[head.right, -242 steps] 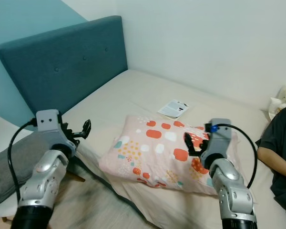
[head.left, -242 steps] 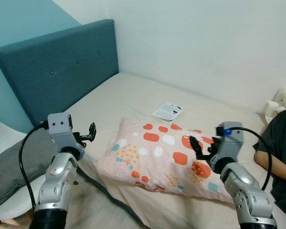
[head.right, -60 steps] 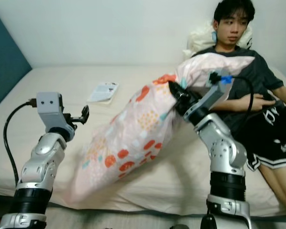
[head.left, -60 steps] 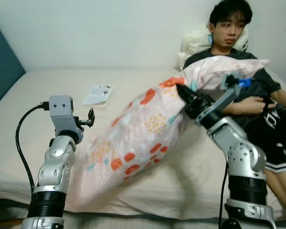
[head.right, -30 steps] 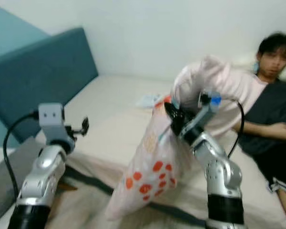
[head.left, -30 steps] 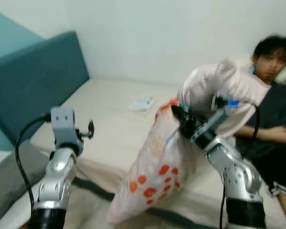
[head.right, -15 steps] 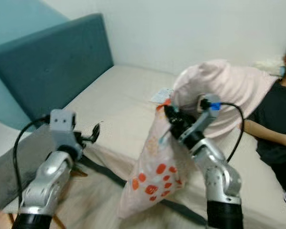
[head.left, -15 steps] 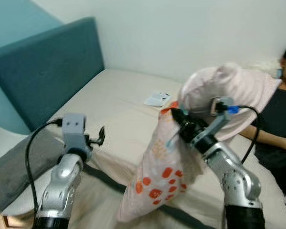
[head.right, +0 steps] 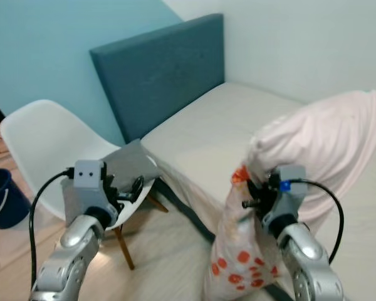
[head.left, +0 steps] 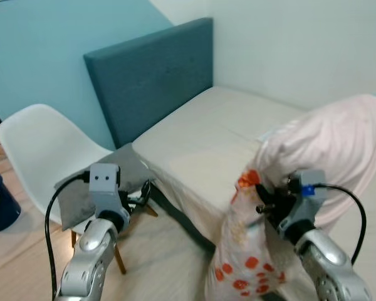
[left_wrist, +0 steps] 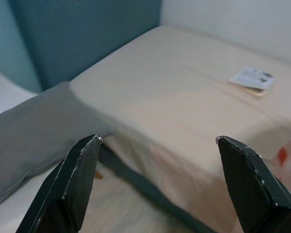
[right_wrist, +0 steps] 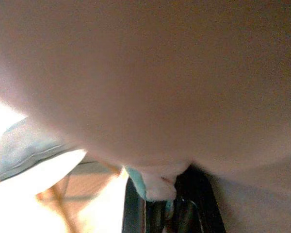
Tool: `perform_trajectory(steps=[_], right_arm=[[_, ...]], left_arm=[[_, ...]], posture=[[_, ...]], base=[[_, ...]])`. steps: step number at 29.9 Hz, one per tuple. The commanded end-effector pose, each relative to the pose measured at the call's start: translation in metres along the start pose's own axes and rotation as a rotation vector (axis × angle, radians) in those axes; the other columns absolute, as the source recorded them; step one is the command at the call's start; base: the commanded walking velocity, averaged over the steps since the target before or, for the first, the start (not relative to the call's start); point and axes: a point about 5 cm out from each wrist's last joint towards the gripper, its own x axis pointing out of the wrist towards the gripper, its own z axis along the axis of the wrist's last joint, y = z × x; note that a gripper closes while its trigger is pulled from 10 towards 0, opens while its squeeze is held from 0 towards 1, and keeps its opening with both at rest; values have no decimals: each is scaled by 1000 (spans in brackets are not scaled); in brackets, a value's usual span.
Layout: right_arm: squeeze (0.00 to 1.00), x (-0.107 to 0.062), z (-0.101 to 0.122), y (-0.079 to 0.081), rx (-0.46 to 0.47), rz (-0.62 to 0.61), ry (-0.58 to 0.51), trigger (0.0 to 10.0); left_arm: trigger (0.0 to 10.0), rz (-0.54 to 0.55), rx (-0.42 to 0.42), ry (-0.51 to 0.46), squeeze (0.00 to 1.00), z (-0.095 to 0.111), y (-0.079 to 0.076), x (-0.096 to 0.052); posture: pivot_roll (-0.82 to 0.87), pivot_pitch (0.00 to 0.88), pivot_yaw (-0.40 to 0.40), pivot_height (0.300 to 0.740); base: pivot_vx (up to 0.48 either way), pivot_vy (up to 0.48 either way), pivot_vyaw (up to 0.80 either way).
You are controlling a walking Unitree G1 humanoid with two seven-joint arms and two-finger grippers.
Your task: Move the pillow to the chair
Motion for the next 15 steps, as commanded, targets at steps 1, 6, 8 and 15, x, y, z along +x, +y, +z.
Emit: perform_trajectory(steps=[1,6,8,15], right_arm=[[0,4,1,-2,-30,-55,-28,10000],[0,4,1,-8,-50,-110,-34,10000],[0,3,0,-7,-49,-109,-39,10000],[0,6,-1,-7,-11,-92,-56,10000]], left_arm=[[10000,34,21,-14,0,-1,12,-3],[10000,42,51,-34,0,1,16,-1],[10000,41,52,-34,0,2,16,-2],[10000,38,42,-44,0,2,17,1]], posture=[[-95,5,41,730],[-92,6,39,730],[-94,8,47,730],[-96,12,46,730]], base=[[0,0,788],[0,0,788],[0,0,788],[0,0,786]])
